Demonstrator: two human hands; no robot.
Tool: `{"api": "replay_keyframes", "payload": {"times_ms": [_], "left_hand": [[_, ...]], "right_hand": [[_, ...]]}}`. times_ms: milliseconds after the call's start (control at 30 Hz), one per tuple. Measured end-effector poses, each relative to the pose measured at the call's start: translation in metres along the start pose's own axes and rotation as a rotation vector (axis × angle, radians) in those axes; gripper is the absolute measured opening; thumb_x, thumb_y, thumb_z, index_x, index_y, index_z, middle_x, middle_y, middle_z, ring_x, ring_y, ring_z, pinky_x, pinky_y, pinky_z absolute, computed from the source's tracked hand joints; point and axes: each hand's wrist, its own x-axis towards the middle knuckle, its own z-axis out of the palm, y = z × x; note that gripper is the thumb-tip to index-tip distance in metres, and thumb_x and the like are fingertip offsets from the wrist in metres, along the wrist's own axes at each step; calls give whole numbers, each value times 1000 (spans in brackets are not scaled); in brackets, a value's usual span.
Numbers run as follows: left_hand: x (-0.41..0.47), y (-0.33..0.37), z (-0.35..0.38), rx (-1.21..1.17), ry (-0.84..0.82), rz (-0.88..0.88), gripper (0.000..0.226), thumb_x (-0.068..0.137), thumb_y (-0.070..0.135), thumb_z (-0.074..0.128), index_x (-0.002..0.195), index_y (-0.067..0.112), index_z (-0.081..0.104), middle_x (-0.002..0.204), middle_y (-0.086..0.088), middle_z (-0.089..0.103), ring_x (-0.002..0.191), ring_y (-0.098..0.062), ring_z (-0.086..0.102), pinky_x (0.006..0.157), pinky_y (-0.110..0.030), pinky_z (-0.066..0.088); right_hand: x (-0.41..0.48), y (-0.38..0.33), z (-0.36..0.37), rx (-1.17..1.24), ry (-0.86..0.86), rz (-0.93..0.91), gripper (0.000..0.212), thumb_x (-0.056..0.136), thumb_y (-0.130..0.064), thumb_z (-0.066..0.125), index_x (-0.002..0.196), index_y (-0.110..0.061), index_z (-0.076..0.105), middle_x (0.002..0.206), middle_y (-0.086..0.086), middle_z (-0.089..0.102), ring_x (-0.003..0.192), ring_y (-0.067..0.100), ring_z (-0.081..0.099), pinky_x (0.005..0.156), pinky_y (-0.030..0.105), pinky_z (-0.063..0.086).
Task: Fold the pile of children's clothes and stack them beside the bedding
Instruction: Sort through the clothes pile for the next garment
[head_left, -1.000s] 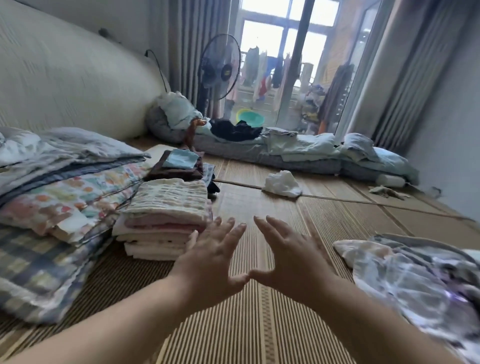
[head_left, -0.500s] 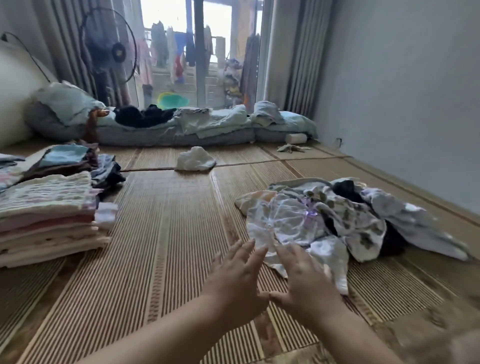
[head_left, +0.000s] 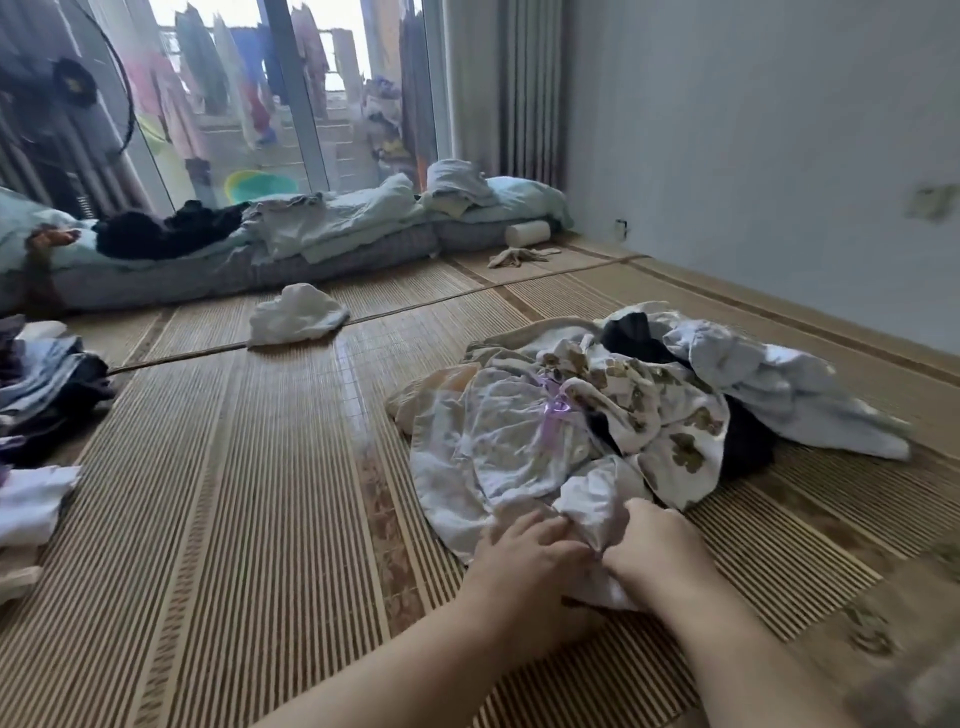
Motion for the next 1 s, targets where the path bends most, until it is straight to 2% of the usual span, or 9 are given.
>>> {"api": "replay_keyframes", "payload": {"times_ms": [133,267,400,567,700,767,833,867,1000], "left_hand": [[12,7,7,-18,-67,-104,84,68,71,58,140,35,35,156,7,25,143,-21,19,113,-55,18],[6,3,-4,69,85,-113,47,82,61,50,116,30,57,127,9,58,122,-21,49,102,-42,32],[-16,-5,-31,108,137,-76,28,91,45,46,99,26,65,108,3,68,104,-20,62,93,-37,42],[-52,-20,-92,98,220,-94,32,100,37,37,94,21,65,91,1,67,79,-20,65,67,-31,52],[-83,-31,-156,-15,304,-208,38,98,46,40,76,21,59,75,3,61,68,-17,60,62,-30,48],[-103,-40,-188,-47,322,-249,31,100,41,39,88,24,62,85,2,63,79,-19,64,70,-32,52],[-127,-47,-220,-25,341,-298,33,102,24,31,128,13,49,108,-2,59,99,-22,60,82,-32,49],[-140,-54,-236,73,335,-293,35,102,20,30,132,11,44,108,-2,58,98,-21,58,79,-30,47],[-190,-72,-308,155,478,-395,37,97,42,41,82,20,66,68,2,58,68,-15,58,59,-25,43]], "right_hand": [[3,2,-1,82,-11,1,33,89,-13,49,120,-13,57,120,7,61,110,23,57,86,28,46],[-13,-4,1,179,-134,-93,21,84,-14,51,101,-18,63,97,0,65,88,15,60,76,30,51],[-27,-12,0,170,-196,-245,18,72,-19,63,84,-30,55,91,-9,61,84,6,57,67,18,46],[-43,-27,-9,-15,104,-393,26,79,-51,63,98,-34,69,100,-5,53,103,18,49,82,30,44],[-69,-52,-27,130,260,-578,29,91,-34,55,68,-19,63,78,-8,58,74,14,54,61,27,41],[-85,-67,-43,250,361,-595,32,90,-23,57,59,-16,55,58,-5,54,56,10,51,49,24,36],[-99,-80,-59,362,443,-571,24,86,-17,58,63,-21,63,57,-6,59,56,6,54,50,23,41],[-106,-89,-69,421,470,-557,20,85,-17,58,69,-24,67,61,-8,64,61,5,58,53,23,45],[-125,-135,-113,467,422,-610,17,83,-20,62,71,-29,68,63,-18,64,63,-4,58,50,10,37]]}}
